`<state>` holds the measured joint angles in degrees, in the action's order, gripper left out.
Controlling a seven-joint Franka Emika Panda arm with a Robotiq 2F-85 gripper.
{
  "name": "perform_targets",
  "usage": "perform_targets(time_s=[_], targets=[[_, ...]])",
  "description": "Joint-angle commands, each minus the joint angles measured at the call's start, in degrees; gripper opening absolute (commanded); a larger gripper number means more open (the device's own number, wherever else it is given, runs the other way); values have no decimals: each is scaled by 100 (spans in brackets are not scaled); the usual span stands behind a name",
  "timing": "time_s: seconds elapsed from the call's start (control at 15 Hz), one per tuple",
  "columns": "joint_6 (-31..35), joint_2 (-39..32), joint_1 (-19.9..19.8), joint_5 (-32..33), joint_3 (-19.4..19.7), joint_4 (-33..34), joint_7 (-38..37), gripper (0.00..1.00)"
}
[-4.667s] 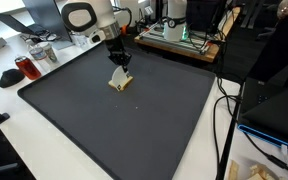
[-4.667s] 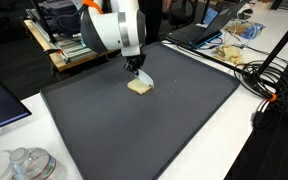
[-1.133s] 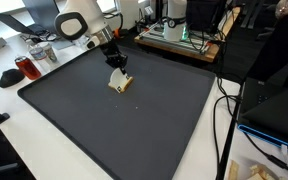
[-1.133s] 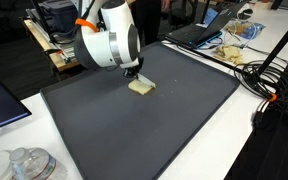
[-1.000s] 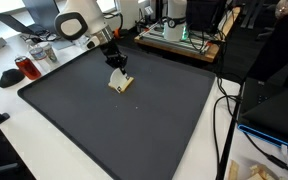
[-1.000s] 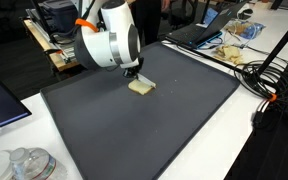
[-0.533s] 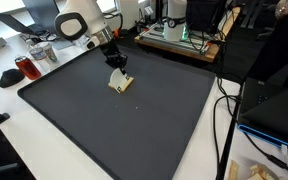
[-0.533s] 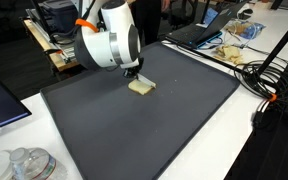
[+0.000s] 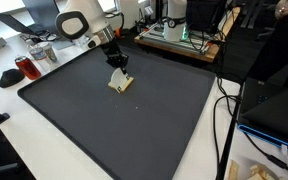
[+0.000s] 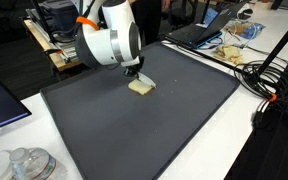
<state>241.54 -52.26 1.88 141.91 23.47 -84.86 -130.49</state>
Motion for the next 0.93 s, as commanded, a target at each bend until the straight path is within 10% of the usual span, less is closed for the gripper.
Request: perform_targets(time_s=[0.0,0.73,0.87], targets=[[-310,302,191,37,33,-611,-34,1],[-1070,1521,907,386,383,-1802,-530,1],[-1022,1680,1409,193,931,-1976,-527,1]])
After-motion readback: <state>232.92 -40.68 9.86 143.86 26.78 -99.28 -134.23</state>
